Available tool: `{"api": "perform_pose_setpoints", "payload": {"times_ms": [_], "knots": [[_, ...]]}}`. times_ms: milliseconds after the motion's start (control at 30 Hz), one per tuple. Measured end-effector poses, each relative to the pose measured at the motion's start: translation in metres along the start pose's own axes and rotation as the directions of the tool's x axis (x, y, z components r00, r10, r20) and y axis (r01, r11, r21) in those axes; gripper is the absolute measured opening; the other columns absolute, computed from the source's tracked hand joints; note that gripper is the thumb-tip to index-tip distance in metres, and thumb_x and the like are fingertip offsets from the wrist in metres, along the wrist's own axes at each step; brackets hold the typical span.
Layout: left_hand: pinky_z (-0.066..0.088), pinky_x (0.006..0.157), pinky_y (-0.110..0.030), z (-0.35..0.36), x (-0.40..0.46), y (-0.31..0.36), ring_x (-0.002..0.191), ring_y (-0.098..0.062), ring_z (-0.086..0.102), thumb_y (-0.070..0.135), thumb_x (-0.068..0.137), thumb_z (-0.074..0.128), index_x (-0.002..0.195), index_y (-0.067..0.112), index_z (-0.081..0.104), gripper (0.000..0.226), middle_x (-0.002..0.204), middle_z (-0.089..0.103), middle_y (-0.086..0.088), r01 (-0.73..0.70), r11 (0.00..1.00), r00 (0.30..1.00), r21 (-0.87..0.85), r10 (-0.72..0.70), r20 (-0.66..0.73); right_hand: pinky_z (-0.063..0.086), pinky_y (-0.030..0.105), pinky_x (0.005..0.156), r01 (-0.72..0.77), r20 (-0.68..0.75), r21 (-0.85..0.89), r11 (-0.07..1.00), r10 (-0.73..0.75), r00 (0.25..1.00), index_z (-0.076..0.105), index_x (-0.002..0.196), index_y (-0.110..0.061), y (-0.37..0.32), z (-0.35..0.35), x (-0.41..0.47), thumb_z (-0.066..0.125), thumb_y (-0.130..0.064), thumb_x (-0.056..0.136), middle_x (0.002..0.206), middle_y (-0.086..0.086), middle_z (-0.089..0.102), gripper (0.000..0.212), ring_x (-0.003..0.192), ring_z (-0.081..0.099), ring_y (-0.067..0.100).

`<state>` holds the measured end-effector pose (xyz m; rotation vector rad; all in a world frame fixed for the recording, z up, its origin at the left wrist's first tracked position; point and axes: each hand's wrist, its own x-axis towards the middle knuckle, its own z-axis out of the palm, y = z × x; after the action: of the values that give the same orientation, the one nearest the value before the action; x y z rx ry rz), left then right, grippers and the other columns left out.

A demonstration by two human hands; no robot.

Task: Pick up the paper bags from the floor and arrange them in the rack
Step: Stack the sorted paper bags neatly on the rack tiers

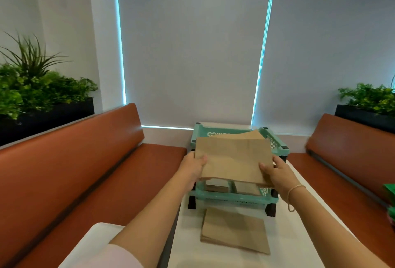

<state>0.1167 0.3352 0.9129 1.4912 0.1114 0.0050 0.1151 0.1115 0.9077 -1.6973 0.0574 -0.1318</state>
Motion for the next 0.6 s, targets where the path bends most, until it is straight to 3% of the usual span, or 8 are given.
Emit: {"api": "perform_pose_setpoints", "payload": {"times_ms": [100,167,233,300,367,533,600], "knots": [[0.053,0.087,-0.042,0.016,0.030,0.020,0.099,-0.023,0.057,0.018,0.096,0.052,0.116,0.010,0.049,0.022,0.106,0.058,-0.005,-0.067,0.992,0.989,0.107,0.081,-0.127,0.058,0.034,0.056,0.067,-0.068,-0.029,0.997,-0.069,0.995,0.045,0.131,-0.014,-0.019,-0.004,0.028,0.050,-0.010,0.095,0.113,0.009,0.055,0.037,0.080,0.061,0.021],[0.051,0.087,-0.036,0.026,0.047,0.037,0.094,-0.022,0.058,0.016,0.094,0.054,0.105,0.014,0.051,0.011,0.095,0.058,-0.002,-0.125,0.976,0.972,0.179,0.156,-0.174,0.057,0.036,0.059,0.117,-0.103,-0.061,0.991,-0.123,0.987,0.046,0.130,-0.013,-0.033,-0.008,0.050,0.050,-0.009,0.094,0.112,0.010,0.054,0.036,0.078,0.060,0.021],[0.049,0.086,-0.032,0.034,0.067,0.052,0.098,-0.024,0.060,0.017,0.093,0.056,0.105,0.010,0.058,0.014,0.100,0.063,-0.004,-0.142,0.950,0.963,0.277,0.198,-0.185,0.057,0.044,0.066,0.161,-0.142,-0.099,0.982,-0.174,0.974,0.051,0.124,-0.012,-0.048,-0.013,0.075,0.053,-0.009,0.093,0.107,0.010,0.057,0.032,0.077,0.060,0.023],[0.047,0.083,-0.029,0.041,0.089,0.064,0.102,-0.025,0.061,0.021,0.092,0.057,0.110,0.006,0.063,0.024,0.109,0.066,-0.008,-0.125,0.911,0.960,0.393,0.211,-0.184,0.056,0.050,0.073,0.172,-0.194,-0.159,0.972,-0.202,0.960,0.056,0.121,-0.012,-0.060,-0.018,0.102,0.058,-0.010,0.089,0.107,0.012,0.062,0.032,0.082,0.064,0.031],[0.047,0.086,-0.030,0.048,0.110,0.073,0.106,-0.027,0.060,0.023,0.092,0.057,0.112,0.005,0.066,0.028,0.112,0.066,-0.011,-0.097,0.878,0.958,0.468,0.210,-0.194,0.057,0.049,0.071,0.155,-0.235,-0.179,0.972,-0.195,0.952,0.059,0.120,-0.009,-0.069,-0.020,0.127,0.061,-0.009,0.087,0.105,0.013,0.064,0.033,0.081,0.066,0.036],[0.045,0.086,-0.031,0.063,0.159,0.072,0.113,-0.030,0.057,0.018,0.093,0.053,0.119,-0.001,0.060,0.033,0.122,0.062,-0.016,-0.003,0.834,0.933,0.552,0.201,-0.299,0.057,0.045,0.070,0.102,-0.256,-0.328,0.939,-0.192,0.947,0.065,0.109,-0.004,-0.064,-0.007,0.176,0.063,-0.013,0.086,0.082,0.006,0.063,0.024,0.066,0.065,0.033],[0.045,0.086,-0.032,0.067,0.172,0.062,0.112,-0.031,0.057,0.012,0.093,0.048,0.119,-0.003,0.058,0.032,0.122,0.060,-0.018,0.027,0.826,0.920,0.563,0.200,-0.337,0.055,0.046,0.078,0.093,-0.259,-0.395,0.914,-0.208,0.943,0.067,0.106,-0.005,-0.054,-0.002,0.190,0.063,-0.015,0.086,0.083,0.006,0.064,0.023,0.075,0.065,0.031]]}}
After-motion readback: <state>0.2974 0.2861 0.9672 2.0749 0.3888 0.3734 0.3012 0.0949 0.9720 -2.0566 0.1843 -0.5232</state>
